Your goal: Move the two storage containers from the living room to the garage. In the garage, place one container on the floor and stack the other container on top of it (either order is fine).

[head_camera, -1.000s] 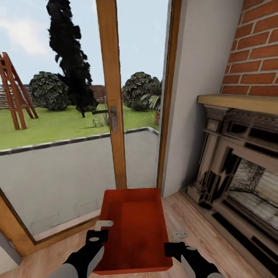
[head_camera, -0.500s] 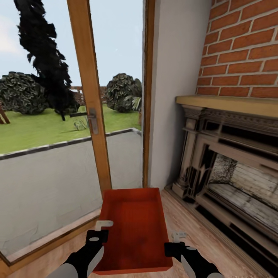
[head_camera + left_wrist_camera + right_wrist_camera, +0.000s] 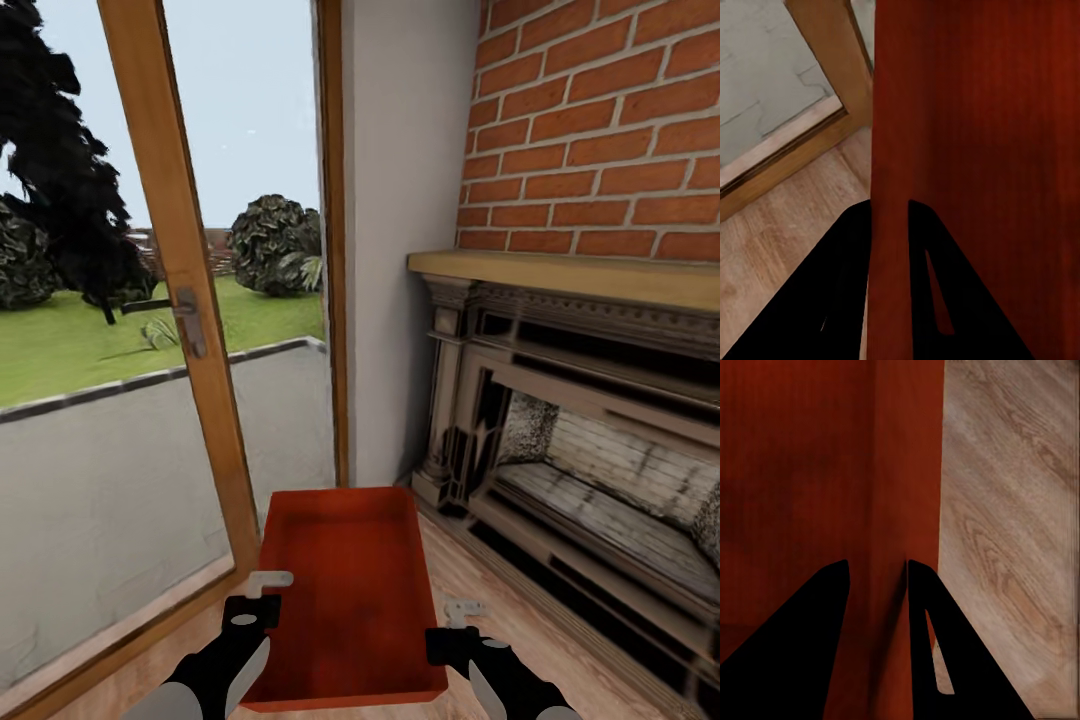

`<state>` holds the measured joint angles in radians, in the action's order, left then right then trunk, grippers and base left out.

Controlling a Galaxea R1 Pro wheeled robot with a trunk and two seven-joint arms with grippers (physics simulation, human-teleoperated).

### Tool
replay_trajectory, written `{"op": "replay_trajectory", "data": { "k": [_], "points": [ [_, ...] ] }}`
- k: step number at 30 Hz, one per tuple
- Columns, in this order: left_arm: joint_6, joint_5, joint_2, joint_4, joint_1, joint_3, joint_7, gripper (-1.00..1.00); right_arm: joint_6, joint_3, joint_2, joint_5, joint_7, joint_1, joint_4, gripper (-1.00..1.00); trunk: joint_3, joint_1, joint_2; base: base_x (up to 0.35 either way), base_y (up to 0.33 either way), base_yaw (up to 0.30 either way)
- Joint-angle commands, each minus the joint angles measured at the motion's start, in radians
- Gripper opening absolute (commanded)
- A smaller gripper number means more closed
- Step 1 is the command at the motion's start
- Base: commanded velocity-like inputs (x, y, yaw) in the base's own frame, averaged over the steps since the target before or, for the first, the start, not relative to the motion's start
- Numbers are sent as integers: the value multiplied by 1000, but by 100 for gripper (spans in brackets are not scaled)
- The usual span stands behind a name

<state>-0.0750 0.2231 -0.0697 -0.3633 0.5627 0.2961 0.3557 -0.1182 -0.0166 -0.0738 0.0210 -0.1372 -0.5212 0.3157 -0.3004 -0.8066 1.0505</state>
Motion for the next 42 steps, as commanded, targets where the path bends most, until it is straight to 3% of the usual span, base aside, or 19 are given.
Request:
{"op": "replay_trajectory", "data": {
  "k": [1,14,26,42],
  "points": [
    [-5,35,-7,0,0,2,3,-100,20,1,-1,-19,-9,0,5,-100,0,0,1,0,0,-266],
    [-5,35,-7,0,0,2,3,-100,20,0,-1,-19,-9,0,5,-100,5,0,1,0,0,-171],
    [-5,35,-7,0,0,2,3,-100,20,0,-1,-19,-10,0,5,-100,-11,0,1,0,0,-82],
    [-5,35,-7,0,0,2,3,-100,20,-1,0,-19,-12,0,5,-100,-10,0,1,0,0,-280]
  ]
}}
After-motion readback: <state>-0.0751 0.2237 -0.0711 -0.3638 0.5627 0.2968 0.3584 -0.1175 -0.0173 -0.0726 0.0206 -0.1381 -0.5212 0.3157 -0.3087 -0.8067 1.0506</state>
